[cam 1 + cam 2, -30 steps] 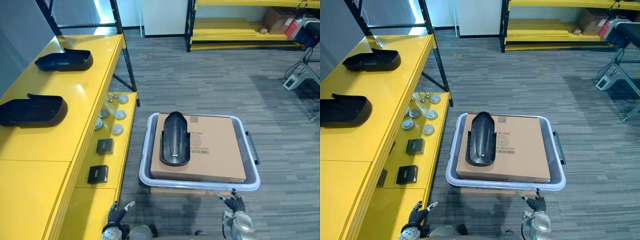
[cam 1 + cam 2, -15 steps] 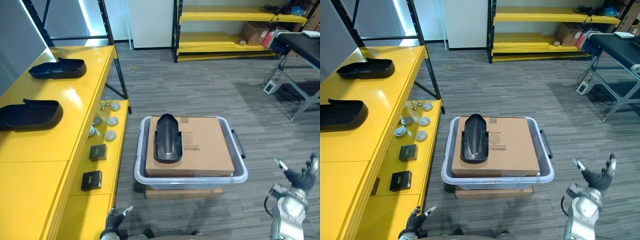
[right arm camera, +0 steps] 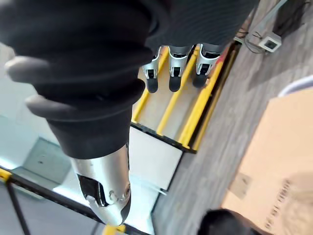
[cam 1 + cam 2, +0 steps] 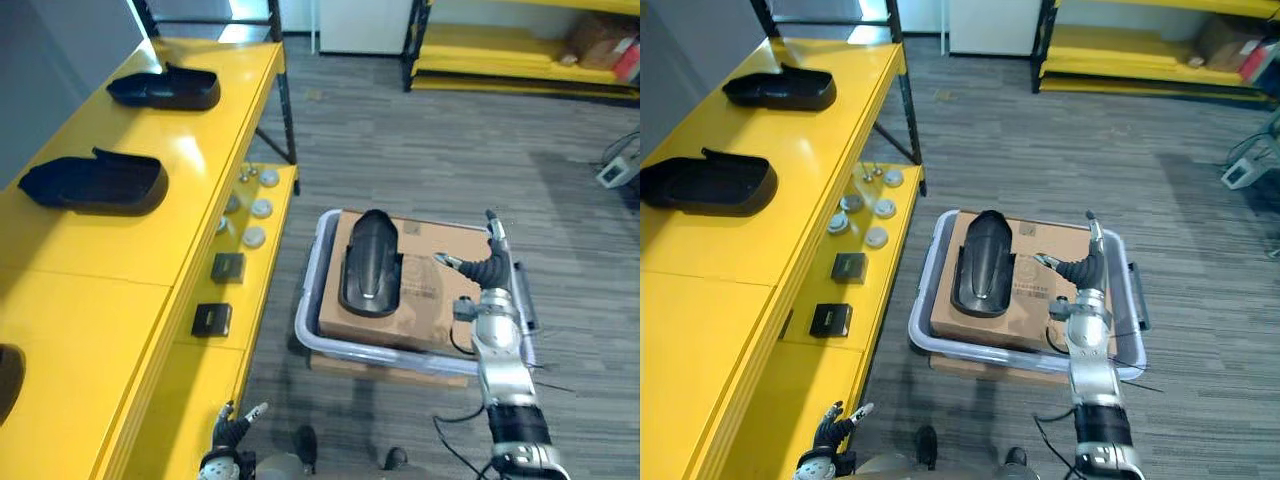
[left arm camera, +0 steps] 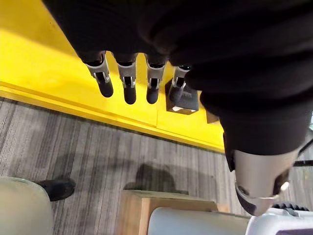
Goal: Walk over and take plastic housings, then place them on the shelf
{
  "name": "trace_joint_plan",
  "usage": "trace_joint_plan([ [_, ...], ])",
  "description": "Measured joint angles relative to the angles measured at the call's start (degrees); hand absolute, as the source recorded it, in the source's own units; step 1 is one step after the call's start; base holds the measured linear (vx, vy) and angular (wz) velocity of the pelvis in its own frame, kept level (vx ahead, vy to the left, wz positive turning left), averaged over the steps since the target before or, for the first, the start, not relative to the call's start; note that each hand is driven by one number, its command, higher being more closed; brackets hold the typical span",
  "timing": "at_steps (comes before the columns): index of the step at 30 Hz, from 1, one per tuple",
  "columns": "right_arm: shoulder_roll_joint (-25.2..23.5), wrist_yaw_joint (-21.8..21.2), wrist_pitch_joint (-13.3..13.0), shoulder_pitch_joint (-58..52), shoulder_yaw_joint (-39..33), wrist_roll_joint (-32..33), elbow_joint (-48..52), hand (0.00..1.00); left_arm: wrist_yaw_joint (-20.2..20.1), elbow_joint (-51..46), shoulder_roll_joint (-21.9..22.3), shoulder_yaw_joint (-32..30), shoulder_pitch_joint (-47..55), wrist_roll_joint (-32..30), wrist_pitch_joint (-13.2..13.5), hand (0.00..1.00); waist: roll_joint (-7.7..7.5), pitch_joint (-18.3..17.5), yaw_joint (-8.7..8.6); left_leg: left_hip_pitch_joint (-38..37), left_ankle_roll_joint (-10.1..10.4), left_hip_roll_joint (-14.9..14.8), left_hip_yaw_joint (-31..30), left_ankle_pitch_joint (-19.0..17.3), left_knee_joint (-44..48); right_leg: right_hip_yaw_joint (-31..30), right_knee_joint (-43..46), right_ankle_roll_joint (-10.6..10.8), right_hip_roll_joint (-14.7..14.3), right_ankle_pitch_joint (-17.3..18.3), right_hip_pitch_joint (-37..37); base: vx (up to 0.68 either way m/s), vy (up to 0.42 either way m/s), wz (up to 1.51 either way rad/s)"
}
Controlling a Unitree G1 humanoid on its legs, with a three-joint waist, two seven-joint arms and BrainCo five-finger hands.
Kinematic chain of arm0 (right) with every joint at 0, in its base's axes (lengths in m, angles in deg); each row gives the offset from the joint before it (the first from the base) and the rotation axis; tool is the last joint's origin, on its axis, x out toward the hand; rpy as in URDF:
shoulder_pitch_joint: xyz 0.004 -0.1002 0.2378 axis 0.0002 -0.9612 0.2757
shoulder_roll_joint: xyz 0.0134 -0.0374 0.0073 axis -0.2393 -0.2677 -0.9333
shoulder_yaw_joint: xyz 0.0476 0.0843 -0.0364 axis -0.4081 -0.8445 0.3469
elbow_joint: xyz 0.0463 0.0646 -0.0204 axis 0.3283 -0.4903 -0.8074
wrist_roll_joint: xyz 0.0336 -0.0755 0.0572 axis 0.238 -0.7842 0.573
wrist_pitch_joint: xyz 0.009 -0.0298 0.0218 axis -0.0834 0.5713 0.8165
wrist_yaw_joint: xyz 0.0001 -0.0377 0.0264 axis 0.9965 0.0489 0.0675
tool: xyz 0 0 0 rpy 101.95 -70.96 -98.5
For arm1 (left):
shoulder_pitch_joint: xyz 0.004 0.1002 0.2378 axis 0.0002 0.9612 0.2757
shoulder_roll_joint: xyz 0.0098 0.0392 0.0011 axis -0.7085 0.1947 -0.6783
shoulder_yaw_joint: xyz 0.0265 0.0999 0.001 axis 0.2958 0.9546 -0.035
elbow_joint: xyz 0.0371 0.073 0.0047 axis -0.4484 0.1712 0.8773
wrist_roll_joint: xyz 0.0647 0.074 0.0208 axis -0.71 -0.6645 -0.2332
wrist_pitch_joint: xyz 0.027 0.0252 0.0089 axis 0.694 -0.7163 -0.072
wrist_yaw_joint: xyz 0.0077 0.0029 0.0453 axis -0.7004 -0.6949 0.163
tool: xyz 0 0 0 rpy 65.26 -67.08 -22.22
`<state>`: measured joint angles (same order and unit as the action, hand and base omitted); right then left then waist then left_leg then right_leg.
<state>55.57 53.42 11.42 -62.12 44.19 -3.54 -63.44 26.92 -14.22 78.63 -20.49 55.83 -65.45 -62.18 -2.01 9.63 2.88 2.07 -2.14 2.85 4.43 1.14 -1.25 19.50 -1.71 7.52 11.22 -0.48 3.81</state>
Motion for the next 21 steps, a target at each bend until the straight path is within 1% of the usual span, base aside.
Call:
trace_joint_plan([
  [2, -1.6, 2.0, 1.8, 3.5, -0.6, -1.7, -5.6, 0.00, 0.1, -1.5, 0.1, 0.2, -0.9, 0.1, 0.0, 0.00, 0.24, 2.1, 1.23, 2.1, 0.1, 0.0, -1.1, -0.3, 1.5, 0.9, 0.4, 0.0, 0.0, -0.1, -1.0, -0.01, -0.007, 0.28],
  [3, -2.0, 2.5, 2.4, 4.7, -0.8, -2.1, -7.2, 0.00, 0.2, -1.5, 0.1, 0.4, -1.0, 0.1, 0.0, 0.00, 0.36, 2.5, 1.30, 2.8, 0.0, -0.1, -1.3, -0.6, 2.1, 0.9, 0.6, 0.0, 0.0, -0.1, -1.4, -0.02, 0.007, 0.18],
  [5, -3.1, 4.5, 4.0, 9.2, -1.4, -2.4, -13.6, 0.00, 0.9, -2.8, 0.1, 1.3, -1.1, 0.2, 0.7, 0.00, 0.93, 4.9, 1.84, 4.7, -0.2, -0.1, -1.5, -1.4, 4.4, 0.9, 1.5, 0.0, 0.2, -0.1, -2.4, -0.04, 0.032, 0.09],
  [7, -3.0, 5.8, 4.3, 11.1, -1.7, -2.3, -16.9, 0.00, 1.5, -2.7, 0.2, 1.6, -1.9, 0.2, 0.7, 0.00, 1.35, 5.7, 2.63, 6.1, -0.2, -0.1, -1.5, -1.9, 5.8, 0.9, 1.9, 0.0, 0.4, -0.1, -3.4, -0.07, 0.044, 0.00],
  [8, -2.8, 6.6, 5.2, 13.5, -2.3, -2.0, -20.2, 0.00, 1.8, -2.6, 0.2, 1.9, -2.7, 0.2, 0.6, 0.00, 1.57, 6.8, 2.76, 7.7, -0.4, 0.0, -1.6, -2.4, 7.4, 1.1, 2.1, 0.0, 0.5, -0.1, -4.2, -0.07, 0.040, 0.04],
  [10, -2.5, 7.0, 5.4, 16.1, -3.6, -1.3, -23.3, 0.00, 2.6, -2.7, 0.2, 2.3, -3.7, 0.5, 0.6, 0.00, 1.84, 8.5, 2.76, 8.6, -0.4, 0.1, -2.1, -2.6, 8.5, 1.6, 2.3, 0.0, 0.6, -0.1, -4.3, -0.07, 0.029, 0.14],
  [12, -1.5, 7.9, 6.2, 19.0, -4.2, -0.4, -27.9, 0.00, 2.9, -2.7, 0.2, 2.5, -4.1, 1.0, 0.7, 0.00, 2.07, 9.1, 2.82, 10.7, -0.4, 0.1, -2.8, -2.6, 9.4, 2.6, 2.7, -0.1, 0.6, -0.1, -5.7, -0.09, 0.025, 0.19],
  [13, -1.0, 8.1, 6.5, 21.3, -5.0, -0.1, -31.2, 0.00, 3.4, -2.7, 0.1, 2.9, -4.7, 1.3, 0.7, 0.00, 2.17, 9.8, 3.19, 11.4, -0.4, 0.1, -2.9, -2.6, 9.8, 2.6, 2.7, -0.2, 0.6, -0.2, -6.0, -0.06, 0.021, 0.10],
  [14, -0.9, 8.7, 6.5, 22.4, -5.8, -0.1, -32.3, 0.00, 3.8, -2.7, 0.0, 3.4, -5.0, 1.4, 0.7, 0.00, 2.34, 10.1, 3.41, 11.6, -0.4, 0.1, -2.9, -2.6, 10.1, 2.7, 2.7, -0.3, 0.6, -0.3, -6.1, -0.07, 0.026, 0.02],
  [15, -0.1, 9.7, 6.6, 25.0, -7.0, 0.1, -34.7, 1.00, 4.1, -2.7, 0.0, 4.5, -5.6, 1.9, 0.6, 0.00, 2.61, 10.6, 3.83, 11.9, -0.4, 0.0, -3.0, -2.6, 10.4, 2.8, 2.7, -0.6, 0.5, -0.5, -6.3, -0.06, 0.023, 0.00],
  [18, 2.2, 10.6, 7.0, 29.9, -8.1, 1.0, -39.3, 1.00, 5.0, -2.7, 0.0, 6.0, -6.0, 2.4, 0.7, 0.00, 2.67, 10.8, 4.12, 13.5, -0.4, 0.0, -3.2, -2.6, 10.8, 3.3, 2.7, -0.8, 0.5, -0.6, -7.5, -0.05, 0.020, 0.06],
  [21, 4.1, 10.9, 7.4, 32.9, -8.1, 1.5, -41.6, 1.00, 5.2, -2.6, 0.0, 6.3, -7.4, 2.5, 0.6, 0.00, 2.45, 11.8, 4.20, 14.5, -0.4, -0.1, -3.5, -2.6, 11.2, 3.6, 2.7, -1.1, 0.2, -0.8, -8.0, -0.03, 0.008, 0.05],
])
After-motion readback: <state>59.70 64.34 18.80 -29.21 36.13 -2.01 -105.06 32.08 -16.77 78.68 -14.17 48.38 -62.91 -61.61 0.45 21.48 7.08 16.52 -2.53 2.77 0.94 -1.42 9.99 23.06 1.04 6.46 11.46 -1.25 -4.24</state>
